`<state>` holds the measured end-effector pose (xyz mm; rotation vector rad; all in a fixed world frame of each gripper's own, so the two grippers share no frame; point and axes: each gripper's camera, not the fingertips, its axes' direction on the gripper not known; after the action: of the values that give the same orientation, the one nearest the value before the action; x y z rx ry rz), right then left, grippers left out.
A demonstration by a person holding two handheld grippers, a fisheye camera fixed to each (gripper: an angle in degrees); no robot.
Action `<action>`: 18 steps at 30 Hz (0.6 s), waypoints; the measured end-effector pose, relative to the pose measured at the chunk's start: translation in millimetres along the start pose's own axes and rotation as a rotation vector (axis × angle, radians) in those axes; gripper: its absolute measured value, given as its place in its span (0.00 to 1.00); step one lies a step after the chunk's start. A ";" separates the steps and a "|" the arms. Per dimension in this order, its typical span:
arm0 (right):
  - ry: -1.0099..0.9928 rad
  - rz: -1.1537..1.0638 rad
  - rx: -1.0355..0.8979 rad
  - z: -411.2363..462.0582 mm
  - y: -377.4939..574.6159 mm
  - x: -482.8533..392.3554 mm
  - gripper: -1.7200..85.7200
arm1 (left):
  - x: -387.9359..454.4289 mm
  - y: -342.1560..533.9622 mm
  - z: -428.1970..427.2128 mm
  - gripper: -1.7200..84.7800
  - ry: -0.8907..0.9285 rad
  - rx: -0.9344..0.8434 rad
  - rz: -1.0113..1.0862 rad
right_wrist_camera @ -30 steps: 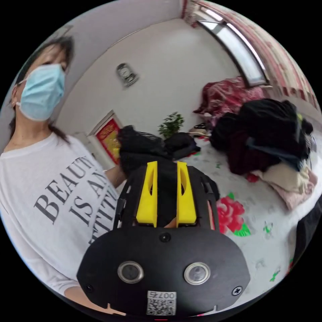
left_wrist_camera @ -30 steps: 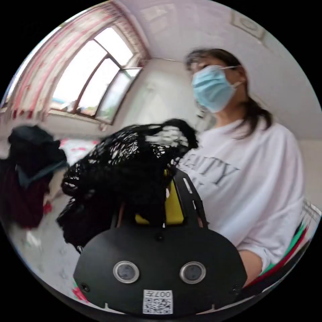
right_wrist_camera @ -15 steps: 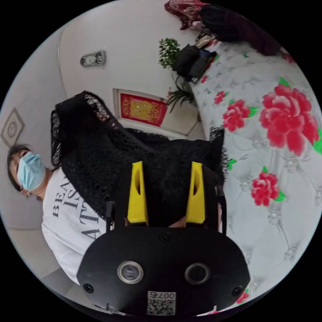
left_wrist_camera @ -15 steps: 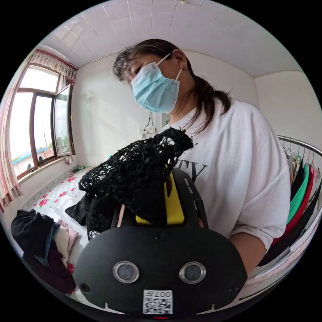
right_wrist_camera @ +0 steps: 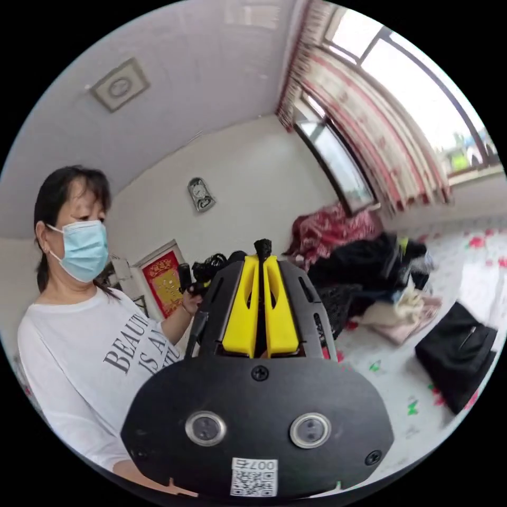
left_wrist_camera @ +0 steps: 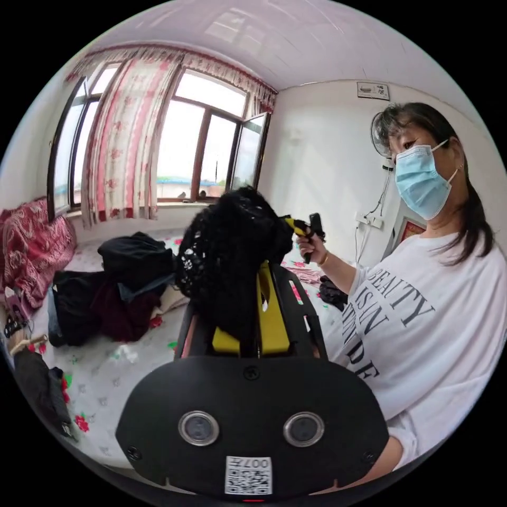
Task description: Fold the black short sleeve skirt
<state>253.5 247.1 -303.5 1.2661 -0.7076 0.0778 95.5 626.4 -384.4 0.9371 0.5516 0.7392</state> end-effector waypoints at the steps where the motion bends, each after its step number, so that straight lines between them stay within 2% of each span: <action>1: 0.030 -0.086 0.067 -18.2 -22.1 -36.1 0.02 | 9.4 -9.6 -0.2 0.02 -0.005 0.014 0.032; 4: 0.126 -0.329 0.192 -54.1 -77.0 -133.2 0.02 | 60.2 -66.6 -7.3 0.02 -0.048 0.114 0.224; 6: 0.209 -0.445 0.245 -65.5 -108.2 -182.7 0.02 | 71.2 -90.3 -9.9 0.02 -0.081 0.174 0.260; 10: 0.400 -0.599 0.265 -48.6 -194.0 -239.9 0.02 | 43.1 -128.1 7.0 0.02 -0.129 0.281 0.182; 12: 0.472 -0.577 0.239 -22.3 -232.8 -227.0 0.02 | 6.9 -136.8 30.7 0.02 -0.149 0.295 0.094; 14: 0.582 -0.488 0.176 26.2 -275.7 -175.6 0.02 | -42.5 -143.2 66.3 0.04 -0.185 0.279 -0.007; 15: 0.614 -0.457 0.152 40.0 -283.8 -157.4 0.02 | -80.8 -145.4 97.6 0.05 -0.262 0.229 -0.071; 17: 0.804 -0.290 0.038 92.9 -297.7 -68.2 0.03 | -145.5 -138.3 154.2 0.10 -0.444 0.093 -0.157; 18: 0.854 -0.229 0.001 103.0 -296.0 -42.7 0.03 | -194.0 -121.5 194.2 0.12 -0.530 -0.048 -0.248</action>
<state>300.8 72.3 -563.0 1.1625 0.1721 0.4024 148.7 331.2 -373.9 0.9520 0.1745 0.2592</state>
